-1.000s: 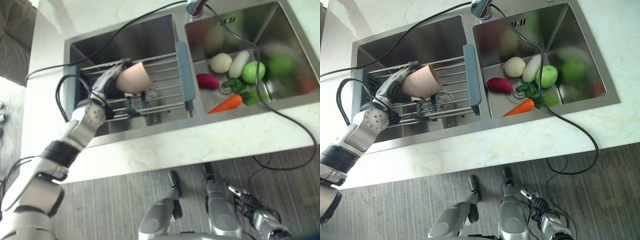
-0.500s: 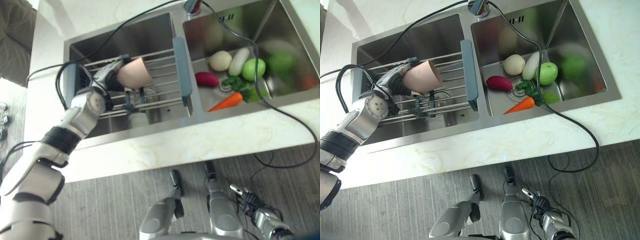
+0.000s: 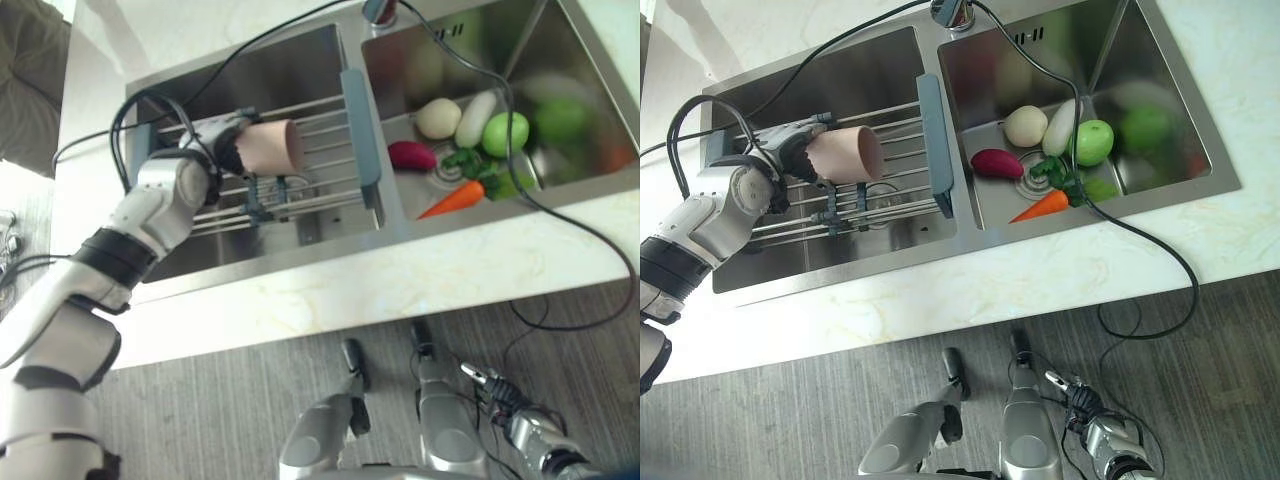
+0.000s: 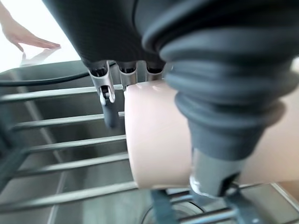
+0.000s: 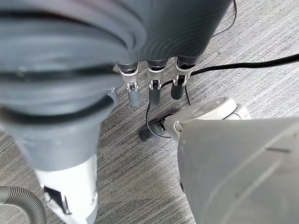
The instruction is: Place the dishes in the dishwasher.
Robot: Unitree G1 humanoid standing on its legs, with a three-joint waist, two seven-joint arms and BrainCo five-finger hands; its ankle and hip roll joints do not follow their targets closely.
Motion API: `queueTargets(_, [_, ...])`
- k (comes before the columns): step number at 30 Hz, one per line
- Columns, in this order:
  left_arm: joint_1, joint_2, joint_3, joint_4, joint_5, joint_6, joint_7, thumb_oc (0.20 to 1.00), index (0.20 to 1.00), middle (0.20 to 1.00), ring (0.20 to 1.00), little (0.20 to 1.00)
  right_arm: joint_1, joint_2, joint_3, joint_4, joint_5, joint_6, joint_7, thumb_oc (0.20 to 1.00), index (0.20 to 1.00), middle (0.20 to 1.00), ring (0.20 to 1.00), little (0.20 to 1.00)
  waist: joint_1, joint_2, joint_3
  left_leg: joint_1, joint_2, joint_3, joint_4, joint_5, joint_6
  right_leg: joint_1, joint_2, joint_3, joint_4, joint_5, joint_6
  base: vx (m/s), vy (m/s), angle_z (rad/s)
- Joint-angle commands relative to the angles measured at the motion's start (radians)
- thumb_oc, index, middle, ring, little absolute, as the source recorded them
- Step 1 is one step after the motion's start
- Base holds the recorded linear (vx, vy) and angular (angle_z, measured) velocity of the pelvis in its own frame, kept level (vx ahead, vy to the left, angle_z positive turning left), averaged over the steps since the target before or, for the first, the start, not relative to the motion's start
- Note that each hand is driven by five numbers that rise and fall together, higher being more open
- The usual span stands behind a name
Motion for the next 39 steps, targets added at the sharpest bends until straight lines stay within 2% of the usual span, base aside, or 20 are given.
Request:
queueTargets(1, [0.06,-0.051,-0.101,0.036,0.014,-0.042,-0.117,0.2,0.2,0.2,0.2,0.2,-0.025,-0.01,0.047,0.009,0.042,-0.003,0.009,1.0,1.0,1.0,1.0,1.0,-0.048,-0.03,0.003,-0.014,-0.007,-0.044,0.005,-0.03,-0.036,-0.009,-0.106,-0.07,0.015,0.04,0.094,0.0,0.0,0.0])
queueTargets(7, [0.04,-0.04,-0.123,0.03,-0.001,-0.04,-0.123,0.2,0.2,0.2,0.2,0.2,-0.029,-0.019,0.043,0.014,0.044,-0.005,0.015,1.0,1.0,1.0,1.0,1.0,-0.05,-0.028,0.004,-0.015,-0.006,-0.041,0.005,-0.029,-0.037,-0.01,-0.106,-0.068,0.015,0.041,0.094,0.0,0.0,0.0])
queueTargets(14, [0.037,-0.028,-0.115,0.016,-0.007,-0.08,-0.077,0.2,0.2,0.2,0.2,0.2,-0.026,-0.016,0.038,0.011,0.049,-0.009,0.016,1.0,1.0,1.0,1.0,1.0,-0.043,-0.028,0.004,-0.015,-0.008,-0.045,0.005,-0.03,-0.036,-0.008,-0.109,-0.075,0.014,0.041,0.095,0.0,0.0,0.0])
queueTargets(24, [0.074,-0.001,-0.048,-0.032,-0.028,-0.147,0.166,0.2,0.2,0.2,0.2,0.2,-0.008,0.005,0.035,0.017,0.055,-0.027,0.011,1.0,1.0,1.0,1.0,1.0,-0.028,-0.034,-0.009,-0.011,-0.01,-0.052,0.005,-0.034,-0.034,0.0,-0.109,-0.082,0.014,0.034,0.093,0.0,0.0,0.0])
queueTargets(27, [0.124,0.03,0.018,-0.093,-0.033,-0.17,0.265,0.2,0.2,0.2,0.2,0.2,0.023,0.021,0.023,0.016,0.048,-0.037,0.004,1.0,1.0,1.0,1.0,1.0,-0.017,-0.034,-0.034,0.008,-0.01,-0.056,0.005,-0.039,-0.034,0.021,-0.108,-0.093,0.012,0.026,0.089,0.0,0.0,0.0])
queueTargets(32, [0.215,0.035,0.097,-0.15,0.017,-0.203,0.321,0.2,0.2,0.2,0.2,0.2,0.058,0.048,0.012,0.02,0.039,-0.047,-0.006,1.0,1.0,1.0,1.0,1.0,-0.006,-0.044,-0.08,0.042,-0.005,-0.055,0.005,-0.046,-0.034,0.057,-0.1,-0.113,0.009,0.013,0.081,0.01,-0.012,0.09])
queueTargets(36, [0.268,0.029,0.137,-0.19,0.067,-0.192,0.347,0.2,0.2,0.2,0.2,0.2,0.084,0.07,0.007,0.028,0.033,-0.043,-0.026,1.0,1.0,1.0,1.0,1.0,0.003,-0.054,-0.128,0.078,0.0,-0.056,0.005,-0.056,-0.031,0.101,-0.092,-0.124,0.006,-0.003,0.075,0.03,-0.023,0.17])
queueTargets(39, [0.328,0.025,0.185,-0.226,0.111,-0.169,0.378,0.2,0.2,0.2,0.2,0.2,0.124,0.098,-0.004,0.053,0.025,-0.021,-0.053,1.0,1.0,1.0,1.0,1.0,0.021,-0.068,-0.209,0.137,0.008,-0.053,0.005,-0.07,-0.028,0.168,-0.08,-0.145,0.006,-0.029,0.068,0.08,-0.029,0.24])
